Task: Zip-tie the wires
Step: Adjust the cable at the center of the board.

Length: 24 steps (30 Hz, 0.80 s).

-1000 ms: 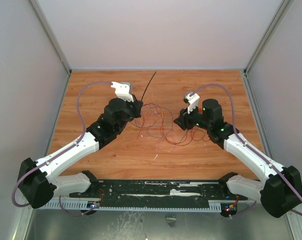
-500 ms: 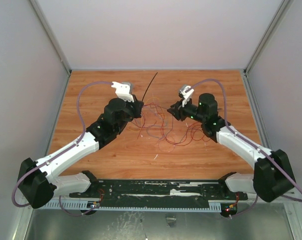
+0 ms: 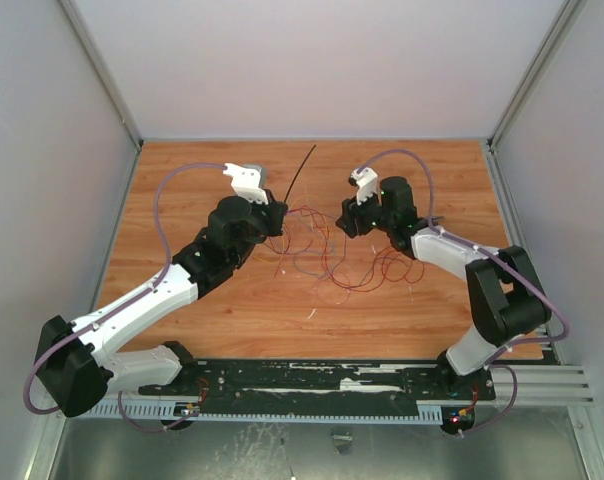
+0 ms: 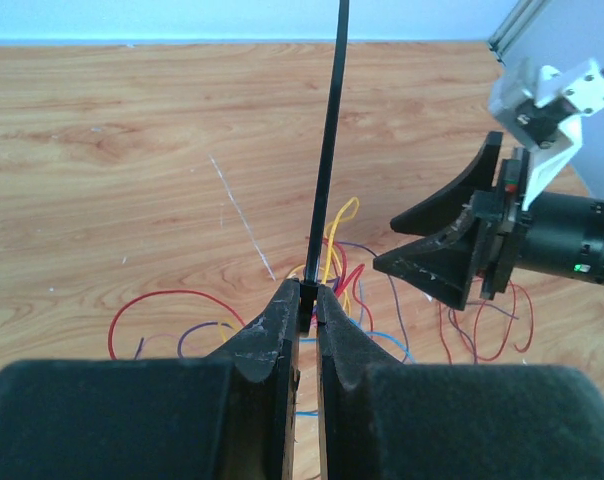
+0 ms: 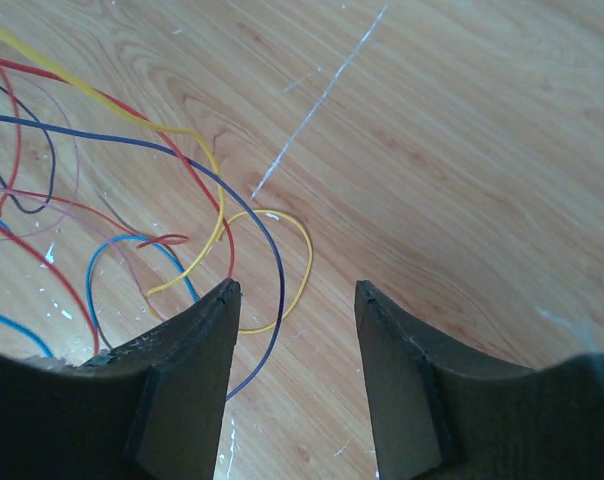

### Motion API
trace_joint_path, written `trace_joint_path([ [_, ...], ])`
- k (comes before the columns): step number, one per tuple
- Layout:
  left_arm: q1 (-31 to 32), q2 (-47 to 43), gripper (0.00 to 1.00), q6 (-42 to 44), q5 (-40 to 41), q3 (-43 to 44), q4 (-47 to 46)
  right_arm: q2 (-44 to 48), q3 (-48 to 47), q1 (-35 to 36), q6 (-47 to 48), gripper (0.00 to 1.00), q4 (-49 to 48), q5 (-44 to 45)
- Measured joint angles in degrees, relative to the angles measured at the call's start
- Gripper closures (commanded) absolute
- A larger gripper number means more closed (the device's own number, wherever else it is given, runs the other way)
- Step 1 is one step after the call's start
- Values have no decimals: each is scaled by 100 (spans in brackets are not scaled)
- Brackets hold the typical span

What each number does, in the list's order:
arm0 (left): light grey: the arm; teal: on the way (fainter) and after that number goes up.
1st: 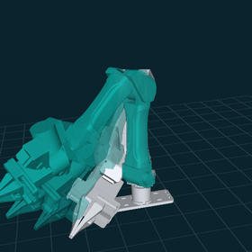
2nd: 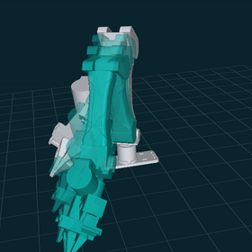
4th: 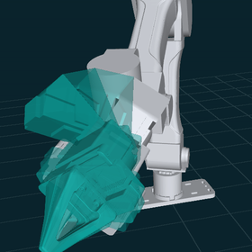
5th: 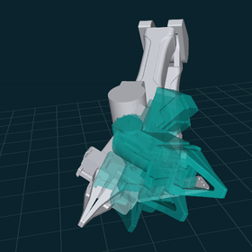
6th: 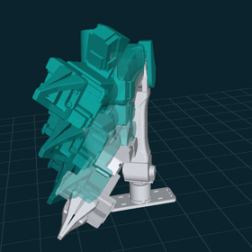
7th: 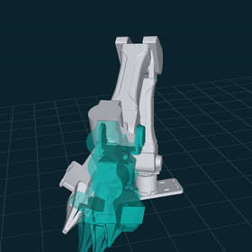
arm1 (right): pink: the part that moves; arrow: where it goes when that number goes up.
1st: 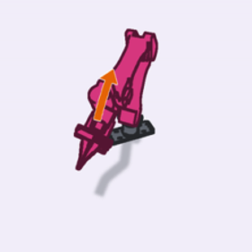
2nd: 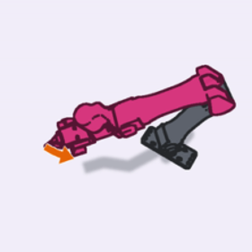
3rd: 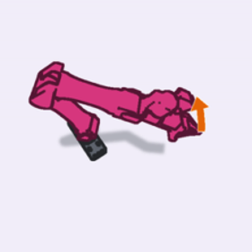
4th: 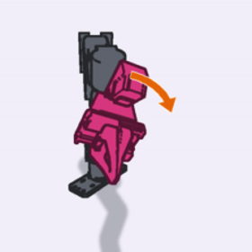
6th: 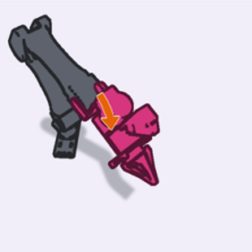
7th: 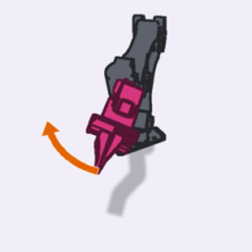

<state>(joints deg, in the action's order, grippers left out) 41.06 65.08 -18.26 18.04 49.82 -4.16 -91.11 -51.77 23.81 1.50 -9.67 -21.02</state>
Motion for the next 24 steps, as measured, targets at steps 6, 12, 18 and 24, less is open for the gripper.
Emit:
trace_joint_path([
  [6,0,0,100,2,-15,0,0,-376,-122,-24,-153,51,103,-94],
  [12,0,0,100,4,-17,0,0,-612,-177,-28,-225,93,223,-184],
  [18,0,0,100,15,-13,0,0,-439,-153,-81,-254,100,409,-122],
  [24,0,0,100,22,-7,0,0,643,236,-361,-267,100,614,201],
])
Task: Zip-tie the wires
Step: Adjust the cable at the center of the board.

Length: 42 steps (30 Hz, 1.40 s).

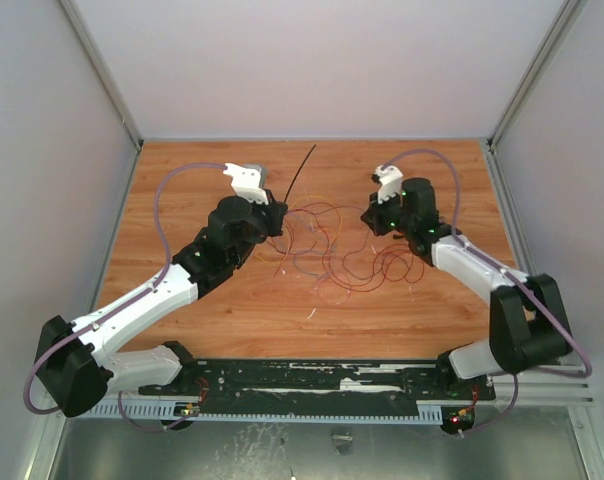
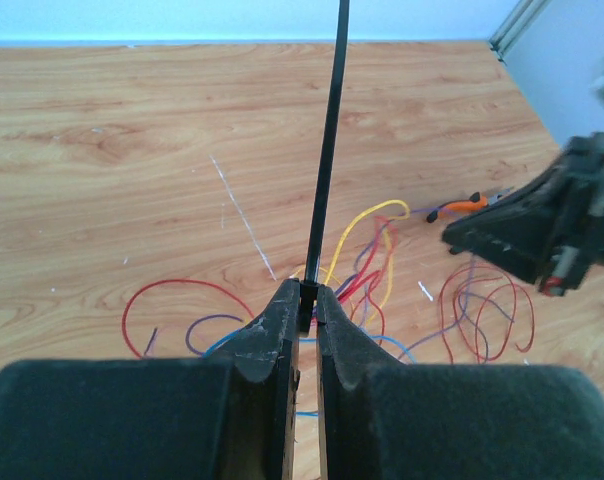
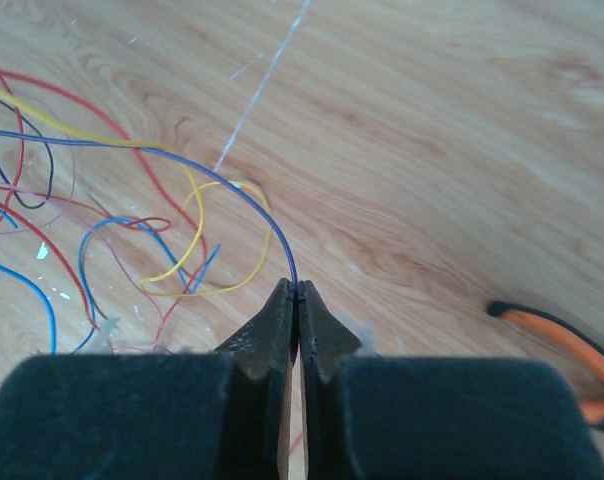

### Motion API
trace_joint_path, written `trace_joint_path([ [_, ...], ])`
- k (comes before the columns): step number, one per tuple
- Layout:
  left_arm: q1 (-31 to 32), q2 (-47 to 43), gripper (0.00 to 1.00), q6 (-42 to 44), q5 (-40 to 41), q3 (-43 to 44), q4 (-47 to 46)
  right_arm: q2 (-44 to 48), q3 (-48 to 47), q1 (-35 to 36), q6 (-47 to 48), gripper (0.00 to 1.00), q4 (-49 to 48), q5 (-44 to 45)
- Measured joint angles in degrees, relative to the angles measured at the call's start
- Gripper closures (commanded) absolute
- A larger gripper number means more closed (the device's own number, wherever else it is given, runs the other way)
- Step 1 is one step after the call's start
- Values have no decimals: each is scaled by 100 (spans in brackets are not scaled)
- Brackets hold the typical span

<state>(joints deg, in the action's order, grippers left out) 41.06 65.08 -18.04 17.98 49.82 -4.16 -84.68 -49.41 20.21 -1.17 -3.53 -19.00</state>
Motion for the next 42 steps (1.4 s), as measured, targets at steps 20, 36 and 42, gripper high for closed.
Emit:
trace_joint_path([
  [20,-7,0,100,-2,144,0,2,1237,623,-986,-238,100,691,658],
  [36,-7,-2,100,-2,170,0,4,1248,623,-1097,-382,84,734,354],
  [42,-7,-22,100,-2,162,0,4,1340,634,-1097,-319,67,667,-699],
])
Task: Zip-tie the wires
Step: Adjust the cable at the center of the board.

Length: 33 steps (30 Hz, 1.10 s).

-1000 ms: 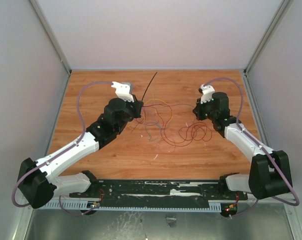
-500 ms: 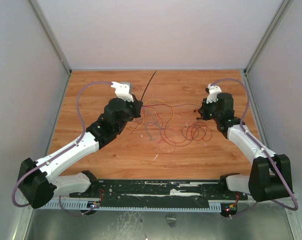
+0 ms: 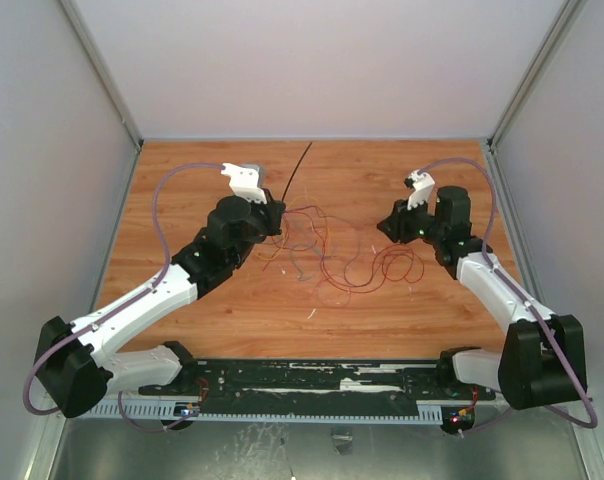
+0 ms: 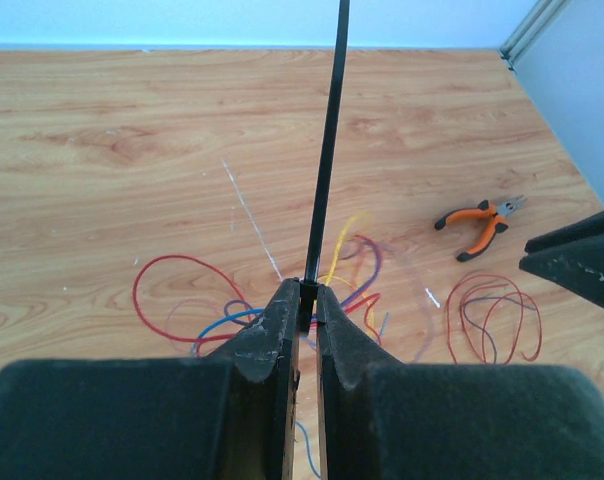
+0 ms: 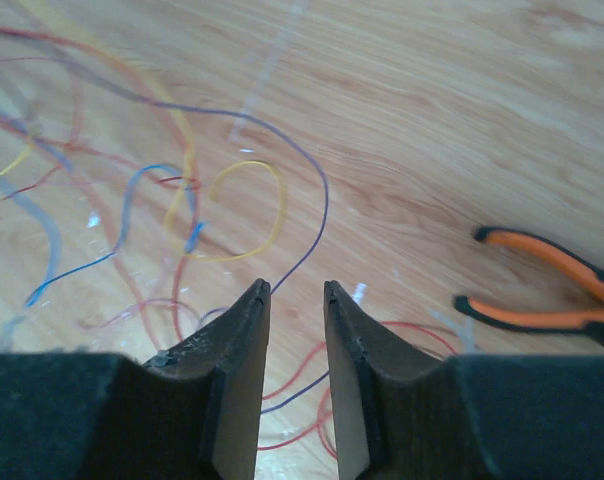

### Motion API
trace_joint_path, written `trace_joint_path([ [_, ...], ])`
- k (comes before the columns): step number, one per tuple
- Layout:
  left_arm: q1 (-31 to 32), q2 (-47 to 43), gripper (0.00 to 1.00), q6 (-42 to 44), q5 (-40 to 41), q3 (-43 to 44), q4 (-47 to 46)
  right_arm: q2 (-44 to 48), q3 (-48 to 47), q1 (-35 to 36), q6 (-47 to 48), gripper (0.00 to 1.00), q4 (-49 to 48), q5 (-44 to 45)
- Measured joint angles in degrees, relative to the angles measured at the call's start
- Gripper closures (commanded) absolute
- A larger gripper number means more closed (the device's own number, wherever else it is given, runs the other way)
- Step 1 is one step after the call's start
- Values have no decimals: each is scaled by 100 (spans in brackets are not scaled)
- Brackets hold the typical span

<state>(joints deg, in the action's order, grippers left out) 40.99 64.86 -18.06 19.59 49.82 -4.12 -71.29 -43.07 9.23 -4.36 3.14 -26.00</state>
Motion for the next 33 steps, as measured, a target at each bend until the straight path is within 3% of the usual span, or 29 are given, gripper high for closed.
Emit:
trace_joint_path([
  [3,-2,-9,100,0,-17,0,0,184,177,79,-44,61,-369,-758],
  [9,-2,-13,100,-4,-28,0,-2,271,511,730,-214,59,-1300,-1519],
  [18,-4,-13,100,-7,-120,0,-2,-962,-24,1600,-249,57,-1963,-1438],
  [29,-4,-13,100,-9,-151,0,-2,-1980,-745,2002,-177,55,-2151,-1292],
  [32,-4,-13,100,-20,-173,0,-2,-2175,-817,2063,-179,60,-2168,-1272],
  [33,-4,-13,100,-24,-177,0,-2,-2216,-822,2072,-179,68,-2197,-1274],
])
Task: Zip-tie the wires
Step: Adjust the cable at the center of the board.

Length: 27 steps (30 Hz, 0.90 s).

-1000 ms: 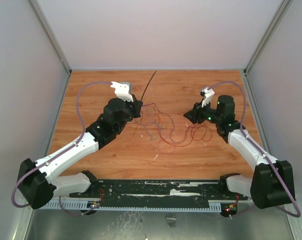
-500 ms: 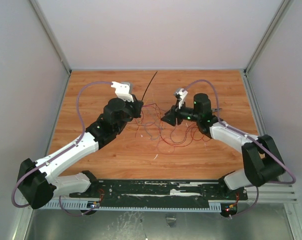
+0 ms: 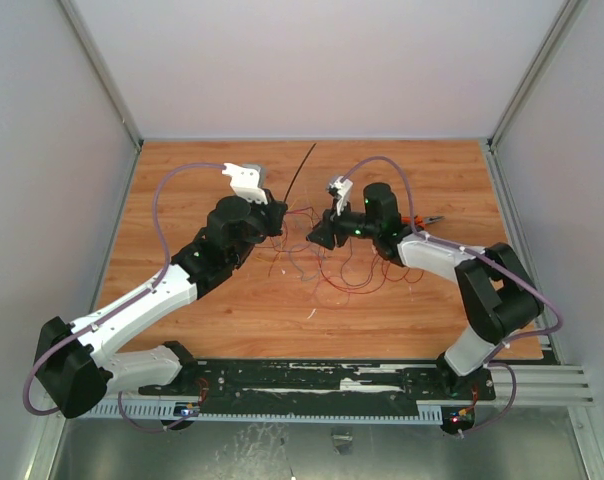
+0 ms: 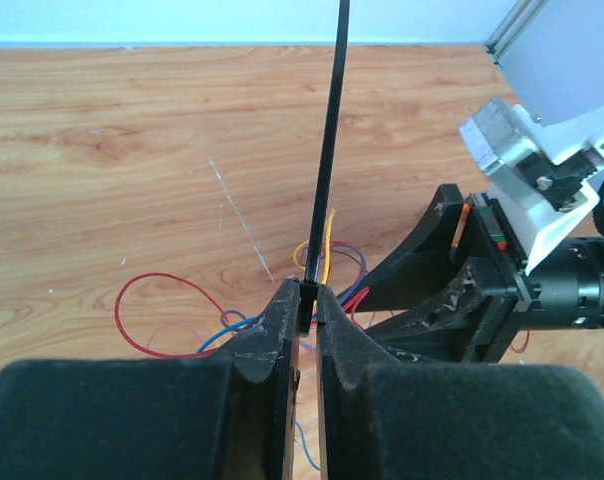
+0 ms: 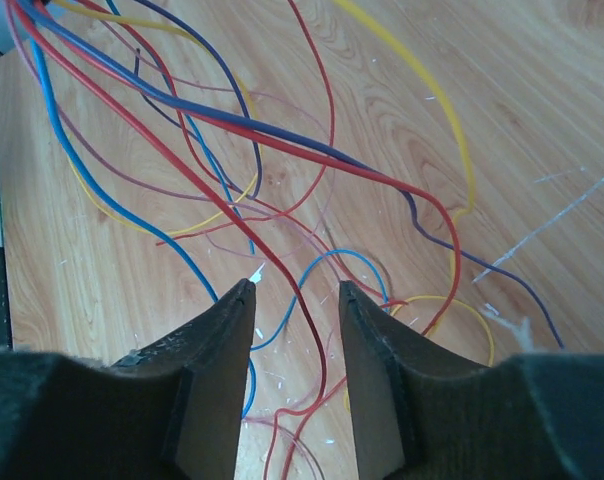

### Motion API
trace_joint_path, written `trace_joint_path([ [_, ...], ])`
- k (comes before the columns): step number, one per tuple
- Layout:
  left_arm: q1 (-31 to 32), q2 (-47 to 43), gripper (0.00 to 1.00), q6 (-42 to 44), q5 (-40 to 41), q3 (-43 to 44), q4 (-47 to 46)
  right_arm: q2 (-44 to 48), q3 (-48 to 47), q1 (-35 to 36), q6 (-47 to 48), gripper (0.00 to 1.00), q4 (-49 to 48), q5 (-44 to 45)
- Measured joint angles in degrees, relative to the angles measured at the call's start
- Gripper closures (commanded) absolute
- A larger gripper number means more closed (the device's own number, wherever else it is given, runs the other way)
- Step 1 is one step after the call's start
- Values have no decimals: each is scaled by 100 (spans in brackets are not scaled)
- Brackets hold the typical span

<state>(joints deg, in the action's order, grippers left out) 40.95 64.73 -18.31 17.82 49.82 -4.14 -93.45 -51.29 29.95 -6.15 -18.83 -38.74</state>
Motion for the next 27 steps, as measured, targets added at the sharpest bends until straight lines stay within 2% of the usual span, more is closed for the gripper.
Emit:
trace_joint_path([
  [3,0,0,100,0,-37,0,0,-79,-2,31,13,92,-42,7],
  [5,0,0,100,0,-52,0,0,-85,-15,33,48,100,-20,22],
  [9,0,-13,100,0,-52,0,0,13,-7,33,186,100,142,192],
  [14,0,-55,100,0,-50,0,0,772,404,-46,372,100,490,605],
  [20,0,-79,100,0,-44,0,2,1738,903,-518,492,100,916,951],
  [27,-2,-109,100,0,-7,0,2,2149,953,-901,535,100,1281,1110],
])
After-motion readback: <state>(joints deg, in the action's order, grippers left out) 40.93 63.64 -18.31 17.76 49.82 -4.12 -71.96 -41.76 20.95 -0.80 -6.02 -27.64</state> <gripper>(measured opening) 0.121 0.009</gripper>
